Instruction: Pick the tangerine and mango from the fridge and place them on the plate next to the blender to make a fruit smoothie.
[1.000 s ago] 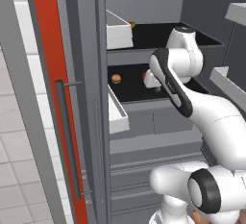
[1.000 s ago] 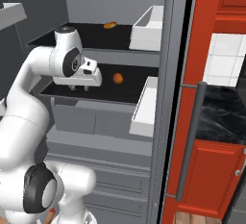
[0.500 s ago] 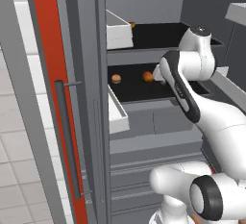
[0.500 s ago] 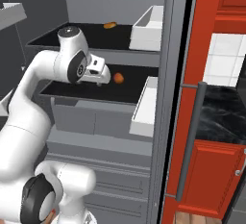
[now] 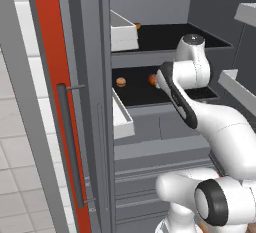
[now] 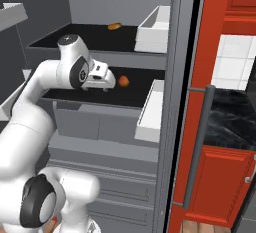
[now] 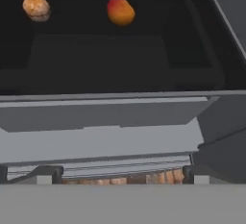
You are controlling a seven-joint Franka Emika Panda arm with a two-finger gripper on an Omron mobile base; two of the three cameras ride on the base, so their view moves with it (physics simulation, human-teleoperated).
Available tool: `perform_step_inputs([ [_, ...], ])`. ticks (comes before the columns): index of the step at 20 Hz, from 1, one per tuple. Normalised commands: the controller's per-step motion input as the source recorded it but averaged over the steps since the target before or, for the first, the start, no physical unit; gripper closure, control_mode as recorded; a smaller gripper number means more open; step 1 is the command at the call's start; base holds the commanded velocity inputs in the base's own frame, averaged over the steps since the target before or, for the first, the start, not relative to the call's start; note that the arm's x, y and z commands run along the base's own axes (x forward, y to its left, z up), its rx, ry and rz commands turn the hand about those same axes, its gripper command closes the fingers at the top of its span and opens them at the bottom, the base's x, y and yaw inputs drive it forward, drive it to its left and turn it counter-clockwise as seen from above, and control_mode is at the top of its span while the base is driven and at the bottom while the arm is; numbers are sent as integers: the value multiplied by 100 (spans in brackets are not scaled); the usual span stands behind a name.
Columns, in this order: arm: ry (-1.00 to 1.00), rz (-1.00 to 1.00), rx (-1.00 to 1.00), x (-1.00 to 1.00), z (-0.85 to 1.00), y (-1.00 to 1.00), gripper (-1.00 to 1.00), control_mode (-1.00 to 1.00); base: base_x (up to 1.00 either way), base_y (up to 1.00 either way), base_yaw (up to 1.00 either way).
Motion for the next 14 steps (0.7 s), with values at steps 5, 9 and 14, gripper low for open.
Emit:
perform_step_inputs([
  [5,0,0,-7,52,-53,1,-100,-100,0,0,0],
  [9,0,0,-5,43,-2,0,-100,-100,0,0,0],
  [14,0,0,-3,43,0,0,-100,-100,0,0,0],
])
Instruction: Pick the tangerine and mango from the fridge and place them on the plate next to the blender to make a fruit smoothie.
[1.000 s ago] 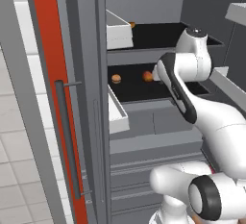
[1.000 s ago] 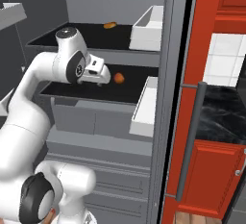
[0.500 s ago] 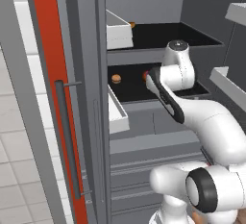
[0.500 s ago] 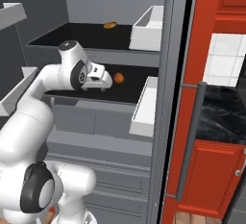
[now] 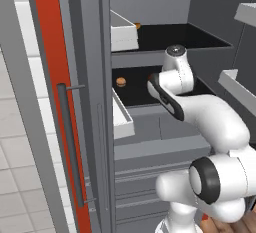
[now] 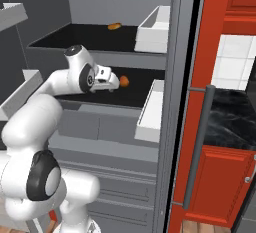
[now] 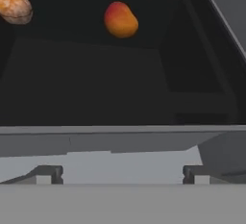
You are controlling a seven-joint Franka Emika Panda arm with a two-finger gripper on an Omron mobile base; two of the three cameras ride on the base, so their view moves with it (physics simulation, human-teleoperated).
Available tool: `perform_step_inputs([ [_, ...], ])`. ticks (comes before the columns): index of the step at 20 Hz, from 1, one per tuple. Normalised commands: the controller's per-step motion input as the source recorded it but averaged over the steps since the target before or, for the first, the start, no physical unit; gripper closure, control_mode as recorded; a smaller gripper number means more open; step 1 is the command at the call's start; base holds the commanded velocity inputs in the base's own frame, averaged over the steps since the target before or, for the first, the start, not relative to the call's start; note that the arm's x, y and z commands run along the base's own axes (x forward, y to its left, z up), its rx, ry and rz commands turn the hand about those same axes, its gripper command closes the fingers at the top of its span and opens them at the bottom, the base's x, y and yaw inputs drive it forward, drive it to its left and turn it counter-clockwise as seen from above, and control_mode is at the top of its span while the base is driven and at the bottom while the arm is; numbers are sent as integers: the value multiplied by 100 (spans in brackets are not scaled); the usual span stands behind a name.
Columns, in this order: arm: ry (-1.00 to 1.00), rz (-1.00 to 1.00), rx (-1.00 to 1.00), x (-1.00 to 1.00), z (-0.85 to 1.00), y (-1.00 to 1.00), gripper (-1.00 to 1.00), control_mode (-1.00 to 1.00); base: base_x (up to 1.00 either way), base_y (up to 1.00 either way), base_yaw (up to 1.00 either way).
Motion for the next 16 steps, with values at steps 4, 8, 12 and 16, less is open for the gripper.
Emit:
perform_step_inputs([
  [4,0,0,0,33,0,-3,-100,-100,0,0,0],
  [8,0,0,0,39,0,-6,-100,-100,0,0,0],
  [12,-6,0,0,41,-2,0,-100,-100,0,0,0],
  [16,-10,0,0,37,-1,0,-100,-100,0,0,0],
])
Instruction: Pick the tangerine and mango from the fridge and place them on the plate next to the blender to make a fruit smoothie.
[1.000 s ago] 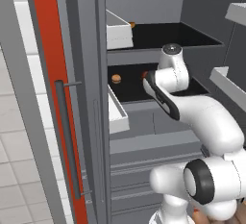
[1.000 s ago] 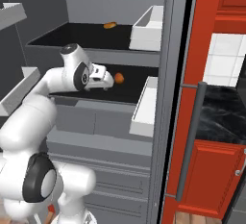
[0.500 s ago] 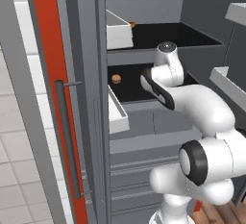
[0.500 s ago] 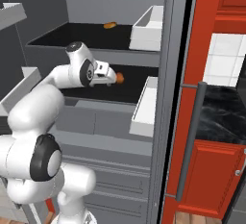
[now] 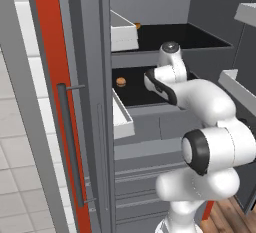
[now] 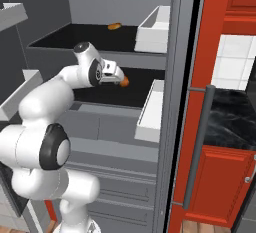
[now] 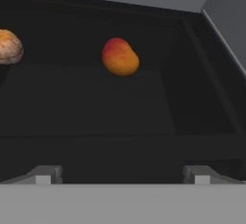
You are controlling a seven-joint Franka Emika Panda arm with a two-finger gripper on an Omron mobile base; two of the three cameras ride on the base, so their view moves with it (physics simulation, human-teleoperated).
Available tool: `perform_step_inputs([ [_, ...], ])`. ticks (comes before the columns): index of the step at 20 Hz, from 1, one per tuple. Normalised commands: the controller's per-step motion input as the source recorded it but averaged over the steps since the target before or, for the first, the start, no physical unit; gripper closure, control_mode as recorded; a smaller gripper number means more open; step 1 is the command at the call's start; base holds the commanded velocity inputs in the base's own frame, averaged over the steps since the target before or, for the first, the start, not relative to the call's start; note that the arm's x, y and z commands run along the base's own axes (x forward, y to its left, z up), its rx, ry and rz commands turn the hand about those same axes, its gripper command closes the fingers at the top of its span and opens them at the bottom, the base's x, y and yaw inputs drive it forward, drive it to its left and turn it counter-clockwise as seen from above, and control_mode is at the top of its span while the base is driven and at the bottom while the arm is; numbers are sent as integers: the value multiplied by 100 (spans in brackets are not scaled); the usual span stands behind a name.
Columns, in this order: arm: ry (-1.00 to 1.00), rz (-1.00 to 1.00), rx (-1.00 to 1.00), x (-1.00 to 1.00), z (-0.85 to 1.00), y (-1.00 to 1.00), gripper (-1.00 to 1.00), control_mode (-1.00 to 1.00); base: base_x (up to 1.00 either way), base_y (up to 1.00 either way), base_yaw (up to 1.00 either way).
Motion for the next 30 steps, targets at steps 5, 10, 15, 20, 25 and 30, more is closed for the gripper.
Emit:
perform_step_inputs([
  [5,-5,0,0,18,-25,-13,-100,-100,0,0,0],
  [10,-2,0,0,10,-15,-16,-100,-100,0,0,0],
  [15,0,0,0,22,0,-4,-100,-100,0,0,0],
  [20,0,0,0,31,-2,0,-100,-100,0,0,0],
  [25,0,0,0,37,-16,0,-100,-100,0,0,0],
  [30,0,1,0,34,-23,0,-100,-100,0,0,0],
])
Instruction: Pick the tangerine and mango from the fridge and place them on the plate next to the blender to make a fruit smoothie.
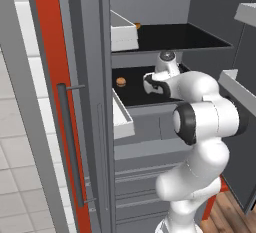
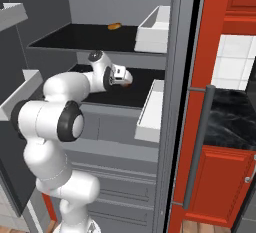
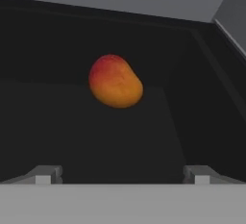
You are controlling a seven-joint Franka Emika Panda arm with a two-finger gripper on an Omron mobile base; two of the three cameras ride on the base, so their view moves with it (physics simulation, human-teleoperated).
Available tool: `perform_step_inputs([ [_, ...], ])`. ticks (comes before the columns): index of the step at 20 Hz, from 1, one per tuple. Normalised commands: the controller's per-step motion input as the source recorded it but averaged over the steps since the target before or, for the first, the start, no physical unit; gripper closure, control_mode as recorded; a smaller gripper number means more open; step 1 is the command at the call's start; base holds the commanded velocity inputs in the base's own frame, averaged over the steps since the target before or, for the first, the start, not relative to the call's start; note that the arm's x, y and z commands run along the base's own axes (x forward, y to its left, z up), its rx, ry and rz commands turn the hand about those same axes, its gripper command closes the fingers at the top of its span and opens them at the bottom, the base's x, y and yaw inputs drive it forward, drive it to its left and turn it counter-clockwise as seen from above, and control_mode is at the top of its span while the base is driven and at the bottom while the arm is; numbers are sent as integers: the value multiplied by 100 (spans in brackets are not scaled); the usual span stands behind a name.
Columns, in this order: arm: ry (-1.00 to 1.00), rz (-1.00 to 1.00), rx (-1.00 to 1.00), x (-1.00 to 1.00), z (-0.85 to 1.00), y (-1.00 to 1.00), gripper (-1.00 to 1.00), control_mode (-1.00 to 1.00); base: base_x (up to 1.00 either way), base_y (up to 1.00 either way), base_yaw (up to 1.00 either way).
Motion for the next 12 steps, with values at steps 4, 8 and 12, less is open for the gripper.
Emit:
perform_step_inputs([
  [4,0,0,0,34,-12,0,-100,-100,0,0,0],
  [8,0,0,0,38,-11,0,-100,-100,0,0,0],
  [12,0,0,0,39,-1,0,-100,-100,0,0,0],
])
